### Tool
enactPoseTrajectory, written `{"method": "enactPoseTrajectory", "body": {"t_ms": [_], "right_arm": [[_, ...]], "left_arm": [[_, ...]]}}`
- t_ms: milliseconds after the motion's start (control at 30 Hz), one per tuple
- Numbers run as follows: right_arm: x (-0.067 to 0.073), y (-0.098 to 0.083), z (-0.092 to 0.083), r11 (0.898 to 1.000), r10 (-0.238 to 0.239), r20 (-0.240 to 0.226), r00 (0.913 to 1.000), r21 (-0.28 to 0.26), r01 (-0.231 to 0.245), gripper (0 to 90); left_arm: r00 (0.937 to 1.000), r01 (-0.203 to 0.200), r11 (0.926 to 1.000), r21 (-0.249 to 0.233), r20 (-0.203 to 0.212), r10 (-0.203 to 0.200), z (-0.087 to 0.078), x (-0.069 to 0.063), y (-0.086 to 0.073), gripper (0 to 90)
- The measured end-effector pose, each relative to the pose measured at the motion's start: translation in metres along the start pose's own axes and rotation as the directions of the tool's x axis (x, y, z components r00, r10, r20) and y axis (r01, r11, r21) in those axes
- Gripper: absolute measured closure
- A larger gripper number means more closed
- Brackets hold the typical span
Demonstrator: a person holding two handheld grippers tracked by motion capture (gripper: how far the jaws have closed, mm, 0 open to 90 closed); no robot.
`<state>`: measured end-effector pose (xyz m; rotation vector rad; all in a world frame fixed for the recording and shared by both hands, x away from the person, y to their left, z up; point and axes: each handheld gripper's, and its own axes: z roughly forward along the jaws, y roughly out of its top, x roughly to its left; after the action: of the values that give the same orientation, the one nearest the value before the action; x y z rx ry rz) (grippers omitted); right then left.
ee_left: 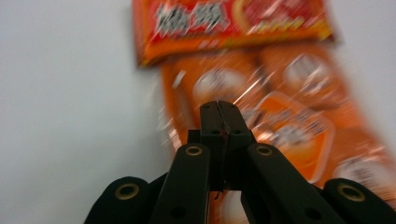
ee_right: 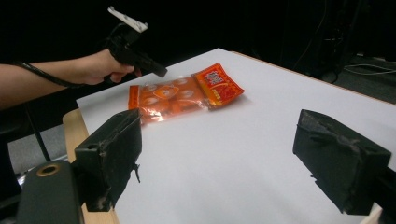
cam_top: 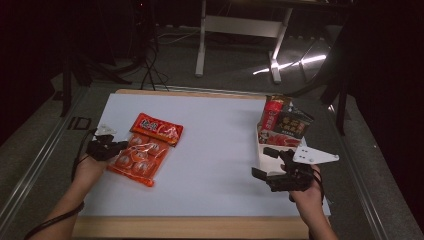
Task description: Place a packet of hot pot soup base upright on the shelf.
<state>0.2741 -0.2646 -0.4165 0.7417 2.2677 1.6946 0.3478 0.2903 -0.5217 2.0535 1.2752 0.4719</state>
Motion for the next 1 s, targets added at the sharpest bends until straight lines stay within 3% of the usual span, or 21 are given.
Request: {"method": "enactPoseTrajectory", "body": {"t_ms": [133,200,300,400,467,667,867,1000], "right_arm": [[-0.001,-0.001,0.002,1.0,0.003,-0.003,1.0,0.001,-0.003,15.4],[0.0,-0.001,0.002,1.0,-0.003,0.001,1.0,0.007,0.003,15.4],[0.0,-0.001,0.002,1.0,-0.001,-0.002,1.0,0.005,0.001,15.4],[0.0,-0.001,0.002,1.0,0.001,0.0,1.0,0.005,-0.001,15.4],[-0.001,-0.001,0.002,1.0,0.004,-0.003,1.0,0.004,-0.004,15.4],[0.002,-0.001,0.003,1.0,-0.001,-0.009,1.0,0.009,0.001,15.4],[0.001,-0.002,0.003,1.0,0.007,-0.01,0.9999,0.007,-0.007,15.4],[0.002,-0.002,0.003,1.0,0.004,-0.011,0.9999,0.012,-0.004,15.4]], "left_arm": [[0.9998,0.015,0.9995,0.029,-0.014,-0.014,0.005,0.007,-0.006,90.0],[0.9987,0.006,0.9979,0.064,-0.05,-0.003,0.008,0.009,-0.007,90.0],[0.9992,0.0,0.9974,0.072,-0.041,0.003,0.012,0.012,-0.009,90.0],[0.998,-0.038,0.9948,0.095,-0.046,0.043,0.014,0.008,-0.007,90.0],[0.9984,-0.033,0.9947,0.097,-0.043,0.037,0.014,0.007,-0.006,90.0],[0.9997,-0.02,0.9952,0.096,-0.014,0.021,0.013,0.003,-0.007,90.0],[0.9994,-0.031,0.9944,0.101,0.021,0.029,0.014,-0.009,-0.006,90.0],[0.9969,-0.053,0.993,0.106,0.063,0.047,0.016,-0.026,-0.004,90.0]]}}
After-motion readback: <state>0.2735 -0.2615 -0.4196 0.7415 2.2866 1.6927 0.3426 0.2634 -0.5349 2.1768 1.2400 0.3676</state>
